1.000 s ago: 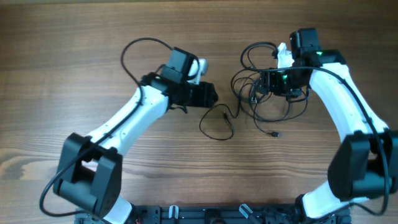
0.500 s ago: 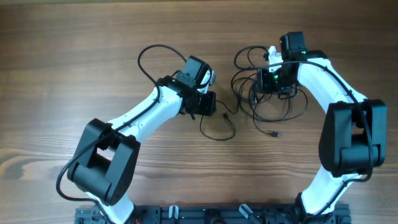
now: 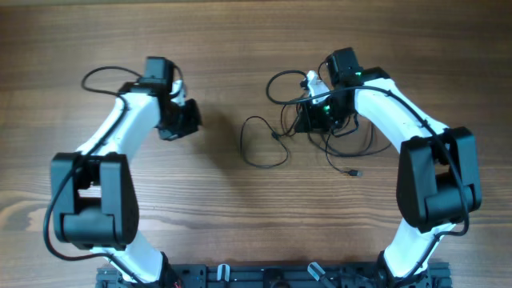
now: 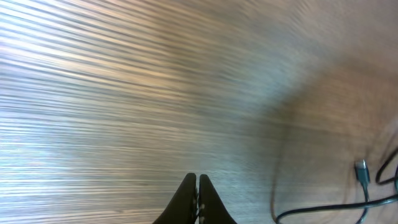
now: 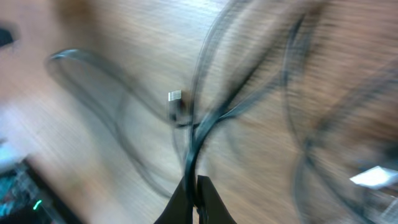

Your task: Untangle cables

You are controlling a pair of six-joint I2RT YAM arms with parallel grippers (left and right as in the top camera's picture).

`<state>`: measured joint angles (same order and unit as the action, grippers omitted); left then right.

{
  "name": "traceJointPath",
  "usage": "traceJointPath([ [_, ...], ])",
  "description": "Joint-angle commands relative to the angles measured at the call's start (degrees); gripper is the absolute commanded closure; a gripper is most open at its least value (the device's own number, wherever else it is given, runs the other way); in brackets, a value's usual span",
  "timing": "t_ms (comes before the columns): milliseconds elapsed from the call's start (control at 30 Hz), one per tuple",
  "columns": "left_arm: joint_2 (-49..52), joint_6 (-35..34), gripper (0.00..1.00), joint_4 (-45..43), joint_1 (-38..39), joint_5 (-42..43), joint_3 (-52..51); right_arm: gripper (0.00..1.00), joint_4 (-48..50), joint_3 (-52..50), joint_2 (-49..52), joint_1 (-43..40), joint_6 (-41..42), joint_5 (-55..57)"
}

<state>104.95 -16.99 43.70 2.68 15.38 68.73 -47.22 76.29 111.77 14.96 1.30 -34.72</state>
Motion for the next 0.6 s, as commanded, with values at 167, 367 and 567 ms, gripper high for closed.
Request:
traceJointPath([
  [167, -2.6, 0.2, 0.95, 0.3, -3.8, 7.6, -0.1, 0.96, 4.8, 0.3, 0.1, 13.7, -7.2, -16.7],
  [367, -2.6, 0.2, 0.7, 0.2, -3.6, 10.6, -0.1, 0.67, 5.1, 0.4, -1.2, 15.9, 6.0, 8.1],
  [567, -2.6, 3.3, 0.36, -2.9, 1.7, 17.8, -0.2, 0.03, 1.3, 1.5, -13.5, 6.4, 12.3, 22.5],
])
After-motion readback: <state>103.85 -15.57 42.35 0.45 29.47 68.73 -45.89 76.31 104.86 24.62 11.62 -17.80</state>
